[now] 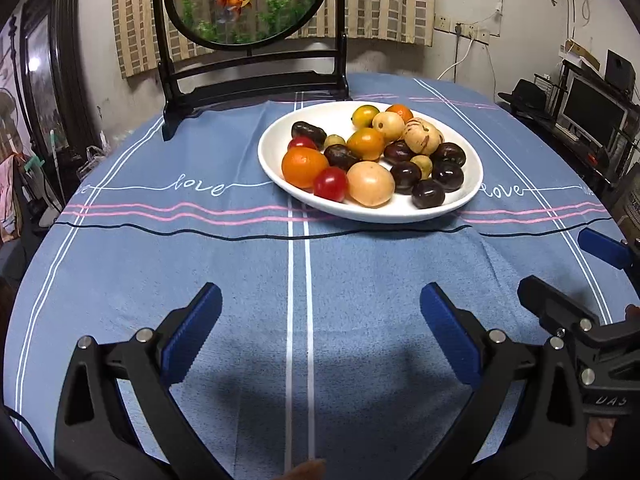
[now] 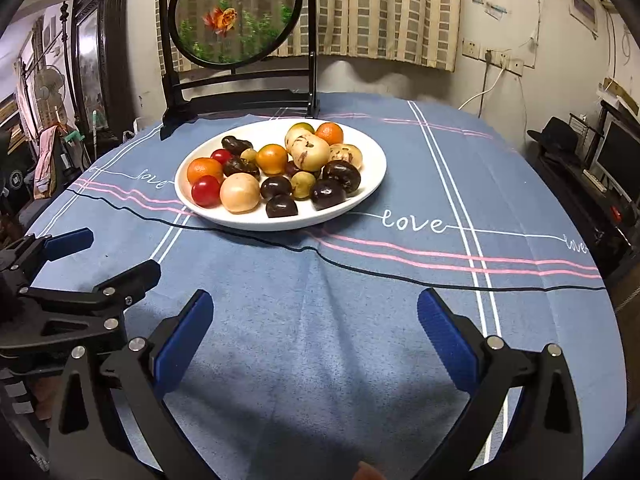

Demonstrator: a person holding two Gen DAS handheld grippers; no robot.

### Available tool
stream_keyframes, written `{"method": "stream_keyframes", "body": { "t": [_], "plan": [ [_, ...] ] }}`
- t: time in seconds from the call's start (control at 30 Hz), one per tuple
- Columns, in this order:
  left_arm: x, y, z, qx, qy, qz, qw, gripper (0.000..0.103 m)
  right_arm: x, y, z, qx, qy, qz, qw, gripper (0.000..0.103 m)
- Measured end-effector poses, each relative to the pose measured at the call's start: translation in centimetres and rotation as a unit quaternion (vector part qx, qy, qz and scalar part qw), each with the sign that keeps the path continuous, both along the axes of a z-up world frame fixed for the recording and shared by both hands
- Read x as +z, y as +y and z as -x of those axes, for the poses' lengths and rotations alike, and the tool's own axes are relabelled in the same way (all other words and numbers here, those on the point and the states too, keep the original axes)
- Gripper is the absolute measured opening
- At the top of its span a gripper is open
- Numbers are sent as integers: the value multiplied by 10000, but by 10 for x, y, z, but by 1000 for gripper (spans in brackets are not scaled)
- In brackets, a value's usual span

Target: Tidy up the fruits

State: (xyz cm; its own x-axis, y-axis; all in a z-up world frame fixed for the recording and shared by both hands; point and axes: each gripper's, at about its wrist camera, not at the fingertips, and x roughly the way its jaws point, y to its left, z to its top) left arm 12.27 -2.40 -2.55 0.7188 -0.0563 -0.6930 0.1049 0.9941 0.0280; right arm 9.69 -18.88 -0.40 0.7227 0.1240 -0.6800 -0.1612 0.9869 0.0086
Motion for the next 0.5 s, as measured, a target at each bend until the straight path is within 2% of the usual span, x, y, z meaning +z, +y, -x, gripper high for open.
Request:
{"method": "stream_keyframes", "body": {
  "t": [0.2, 0.4, 0.5],
  "plan": [
    [0, -6, 2, -53, -30, -133, 9999, 101, 1, 0, 2, 34, -22, -83, 10000, 102],
    [-1, -7, 2, -100, -23, -92, 9999, 101, 1, 1, 2, 49, -33, -98, 9999, 102],
    [1, -8, 8, -14, -265, -221, 9994, 101, 2, 1, 2, 56, -48, -111, 9999, 102]
  ]
}}
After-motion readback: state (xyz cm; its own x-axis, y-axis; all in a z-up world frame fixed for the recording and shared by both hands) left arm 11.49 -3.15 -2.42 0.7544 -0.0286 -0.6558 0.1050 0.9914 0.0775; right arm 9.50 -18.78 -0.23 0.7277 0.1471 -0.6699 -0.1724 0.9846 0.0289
